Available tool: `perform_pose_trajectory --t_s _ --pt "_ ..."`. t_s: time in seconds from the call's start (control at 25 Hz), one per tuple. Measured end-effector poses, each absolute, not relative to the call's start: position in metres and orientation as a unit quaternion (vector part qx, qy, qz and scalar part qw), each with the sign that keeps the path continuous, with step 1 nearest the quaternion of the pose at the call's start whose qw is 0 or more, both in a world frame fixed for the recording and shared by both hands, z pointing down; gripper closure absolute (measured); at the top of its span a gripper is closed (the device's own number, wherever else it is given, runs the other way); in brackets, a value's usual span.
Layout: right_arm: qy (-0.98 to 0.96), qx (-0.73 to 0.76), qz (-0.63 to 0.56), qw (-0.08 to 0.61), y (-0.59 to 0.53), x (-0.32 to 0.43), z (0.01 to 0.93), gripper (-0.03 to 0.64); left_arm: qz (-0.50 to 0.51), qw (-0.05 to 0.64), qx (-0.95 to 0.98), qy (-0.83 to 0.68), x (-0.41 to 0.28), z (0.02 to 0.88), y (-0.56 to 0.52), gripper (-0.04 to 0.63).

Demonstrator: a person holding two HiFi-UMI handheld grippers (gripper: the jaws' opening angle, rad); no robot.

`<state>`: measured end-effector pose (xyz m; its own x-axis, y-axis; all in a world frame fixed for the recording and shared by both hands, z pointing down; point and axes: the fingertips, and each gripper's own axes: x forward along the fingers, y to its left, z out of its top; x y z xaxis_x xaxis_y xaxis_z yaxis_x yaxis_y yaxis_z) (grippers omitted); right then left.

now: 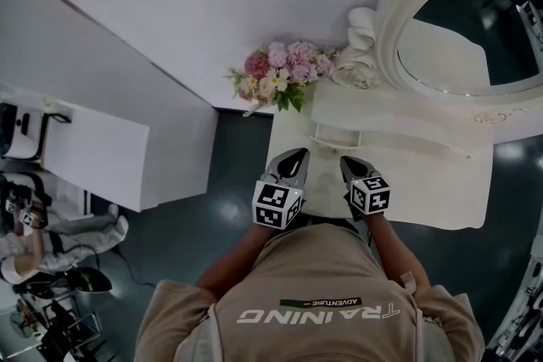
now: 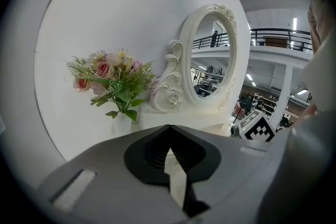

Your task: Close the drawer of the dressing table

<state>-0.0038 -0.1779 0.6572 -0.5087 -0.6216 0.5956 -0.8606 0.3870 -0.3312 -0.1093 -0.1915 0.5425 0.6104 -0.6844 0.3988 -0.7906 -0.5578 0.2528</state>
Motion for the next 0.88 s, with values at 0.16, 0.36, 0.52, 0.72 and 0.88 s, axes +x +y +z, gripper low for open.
perform_pose_trajectory --t_s 0.16,0.36,0.52,0.72,0.88 --pt "-0.807 0.446 0.313 0.229 -0.176 -0.011 0.681 0.614 0.134 0.211 0.875 -0.415 -0.11 0.548 -0.196 0.578" --pt "-0.789 0.448 0.35 0.232 -0.177 -0.013 0.704 0.614 0.145 0.208 0.876 -0.411 -0.114 0.554 -0.204 0.578" --pt "-0.77 0.456 0.386 0.224 -0.179 -0.013 0.719 0.614 0.147 0.217 0.872 -0.414 -0.117 0.559 -0.208 0.578" --pt "-0.759 0.445 0.418 0.225 -0.18 -0.021 0.731 0.614 0.147 0.218 0.87 -0.417 -0.122 0.558 -0.214 0.578" --pt "-0.752 0.441 0.438 0.221 -0.182 -0.024 0.737 0.614 0.146 0.219 0.869 -0.419 -0.123 0.558 -0.219 0.578"
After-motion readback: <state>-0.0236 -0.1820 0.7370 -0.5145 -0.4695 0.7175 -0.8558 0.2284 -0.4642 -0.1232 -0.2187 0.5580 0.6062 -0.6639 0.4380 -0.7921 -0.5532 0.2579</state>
